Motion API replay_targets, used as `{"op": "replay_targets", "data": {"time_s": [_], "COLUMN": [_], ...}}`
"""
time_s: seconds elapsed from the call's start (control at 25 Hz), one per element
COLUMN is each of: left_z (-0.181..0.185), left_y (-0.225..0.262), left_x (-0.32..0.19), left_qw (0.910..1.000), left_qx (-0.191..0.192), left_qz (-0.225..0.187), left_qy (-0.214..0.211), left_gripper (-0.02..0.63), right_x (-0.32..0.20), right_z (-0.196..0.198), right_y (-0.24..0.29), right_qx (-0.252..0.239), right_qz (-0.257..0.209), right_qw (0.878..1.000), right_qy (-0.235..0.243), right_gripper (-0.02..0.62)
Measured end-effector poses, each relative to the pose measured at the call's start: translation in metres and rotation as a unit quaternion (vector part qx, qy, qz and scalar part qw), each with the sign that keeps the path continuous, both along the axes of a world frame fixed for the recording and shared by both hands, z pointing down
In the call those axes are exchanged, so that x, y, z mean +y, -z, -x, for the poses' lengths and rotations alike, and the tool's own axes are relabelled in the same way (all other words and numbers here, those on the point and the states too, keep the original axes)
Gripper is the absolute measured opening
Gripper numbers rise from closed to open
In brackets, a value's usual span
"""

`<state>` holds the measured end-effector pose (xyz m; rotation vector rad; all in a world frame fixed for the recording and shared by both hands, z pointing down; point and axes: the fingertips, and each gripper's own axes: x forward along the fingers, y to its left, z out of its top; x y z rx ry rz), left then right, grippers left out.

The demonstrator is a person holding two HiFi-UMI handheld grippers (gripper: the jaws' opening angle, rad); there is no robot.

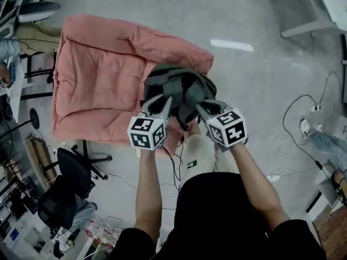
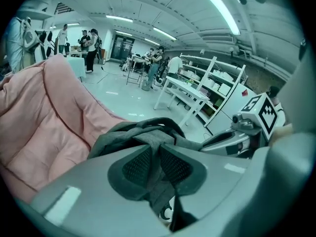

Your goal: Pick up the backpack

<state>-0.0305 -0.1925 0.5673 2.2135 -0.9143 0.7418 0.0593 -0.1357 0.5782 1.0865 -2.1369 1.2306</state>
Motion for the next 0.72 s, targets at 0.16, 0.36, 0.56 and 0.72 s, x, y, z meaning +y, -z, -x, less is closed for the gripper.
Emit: {"op": "replay_targets", "data": {"time_s": [0.16, 0.36, 0.56, 0.72], "left_z": [-0.010, -0.024, -0.035, -0.037], "left_y": [0.015, 0.034, 0.061, 0.081], "left_x": [0.017, 0.035, 0.044, 0.053], "left_qw": [0.9999, 0.9994, 0.9981, 0.9961], "left_qx": [-0.002, 0.007, 0.025, 0.048], "left_qz": [-0.010, -0.025, -0.043, -0.048], "left_qy": [0.004, 0.022, 0.037, 0.055], "left_gripper": [0.058, 0.055, 0.055, 0.055], "right_x": [0.016, 0.031, 0.033, 0.031], "right_z": [-0.006, -0.018, -0.033, -0.043], "right_y": [0.011, 0.027, 0.055, 0.081], "right_qx": [-0.008, -0.018, -0.016, -0.012], "right_qz": [-0.008, -0.027, -0.060, -0.093], "right_qw": [1.000, 0.999, 0.998, 0.996], "right_qy": [0.005, 0.012, 0.014, 0.014], "right_gripper": [0.046, 0.041, 0.037, 0.035]}}
